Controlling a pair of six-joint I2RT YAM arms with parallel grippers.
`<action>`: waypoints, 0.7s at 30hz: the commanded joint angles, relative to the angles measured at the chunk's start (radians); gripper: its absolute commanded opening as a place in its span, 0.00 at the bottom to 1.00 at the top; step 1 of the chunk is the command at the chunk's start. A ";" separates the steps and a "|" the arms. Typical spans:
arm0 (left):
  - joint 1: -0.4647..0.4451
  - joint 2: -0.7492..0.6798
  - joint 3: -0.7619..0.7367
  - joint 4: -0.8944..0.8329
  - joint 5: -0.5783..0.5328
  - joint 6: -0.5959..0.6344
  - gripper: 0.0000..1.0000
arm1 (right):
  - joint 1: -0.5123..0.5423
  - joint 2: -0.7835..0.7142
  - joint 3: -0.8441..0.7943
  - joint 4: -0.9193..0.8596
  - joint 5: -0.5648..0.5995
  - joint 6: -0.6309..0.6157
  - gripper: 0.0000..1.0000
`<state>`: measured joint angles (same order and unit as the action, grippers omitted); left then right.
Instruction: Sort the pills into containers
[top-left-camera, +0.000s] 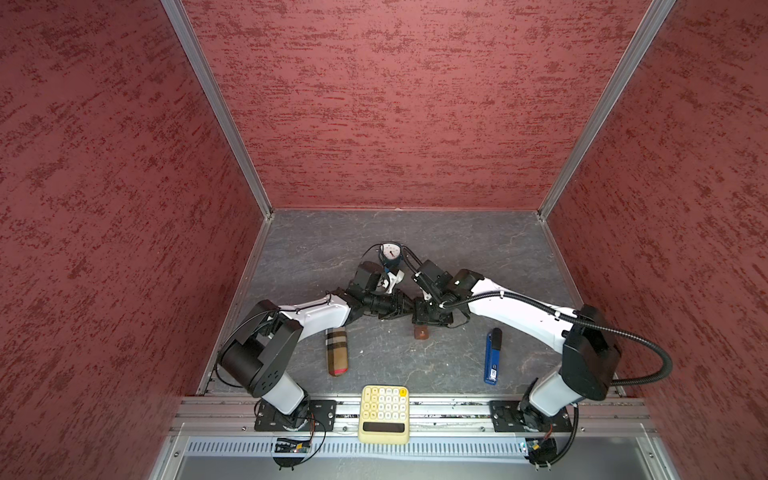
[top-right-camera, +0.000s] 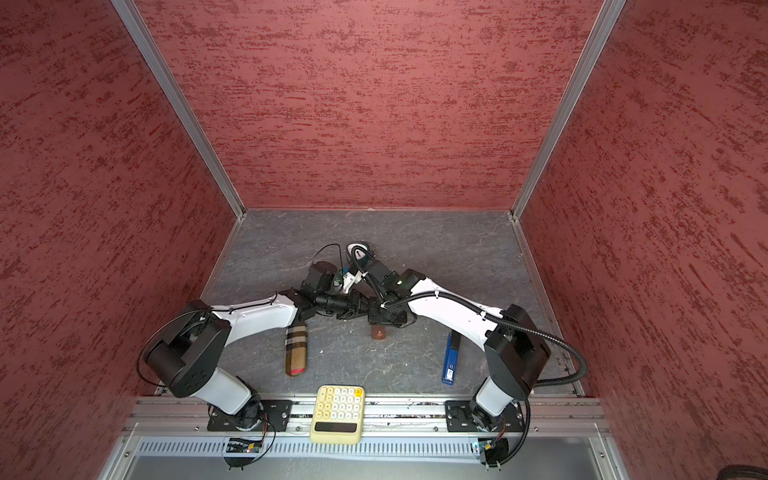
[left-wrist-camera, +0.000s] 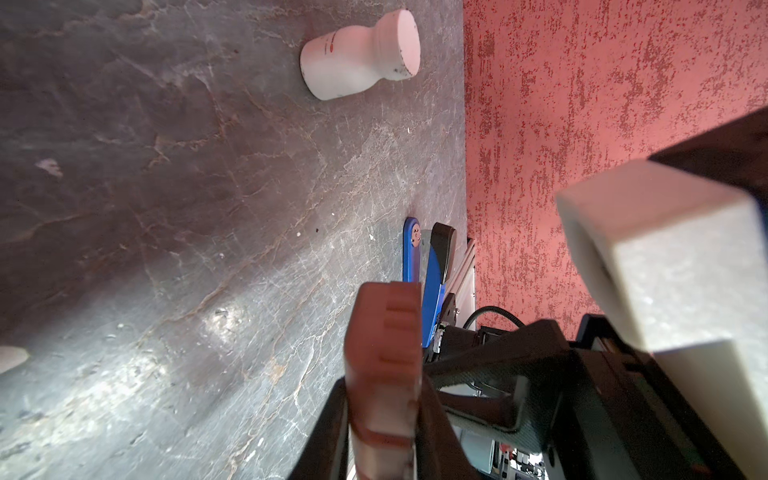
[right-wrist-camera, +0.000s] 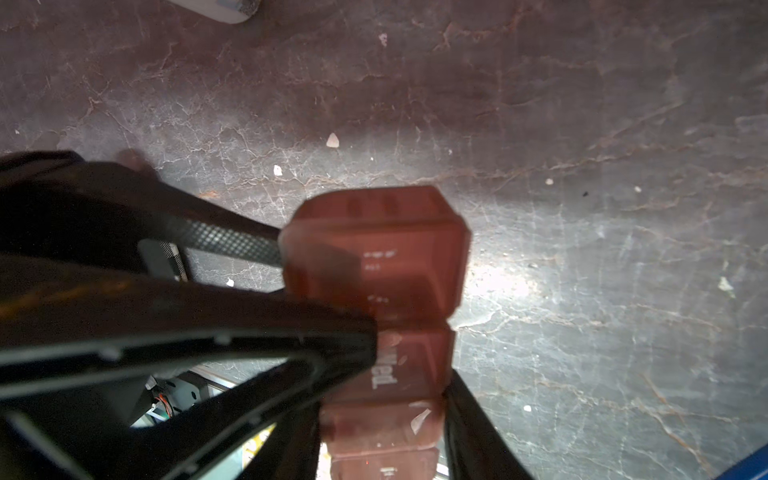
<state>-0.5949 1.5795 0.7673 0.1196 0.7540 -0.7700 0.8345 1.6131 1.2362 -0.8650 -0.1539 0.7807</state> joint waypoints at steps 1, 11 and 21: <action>0.011 -0.025 -0.013 -0.002 0.005 0.018 0.00 | 0.005 -0.014 0.034 -0.015 0.022 0.002 0.40; 0.051 -0.013 -0.046 0.059 0.042 0.026 0.00 | -0.011 -0.086 -0.045 0.052 -0.053 -0.010 0.37; 0.069 -0.037 -0.063 0.057 0.070 0.043 0.00 | -0.043 -0.096 -0.064 -0.010 0.005 -0.033 0.42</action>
<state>-0.5270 1.5761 0.7124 0.1654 0.8116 -0.7502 0.7986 1.5230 1.1767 -0.8413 -0.1837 0.7650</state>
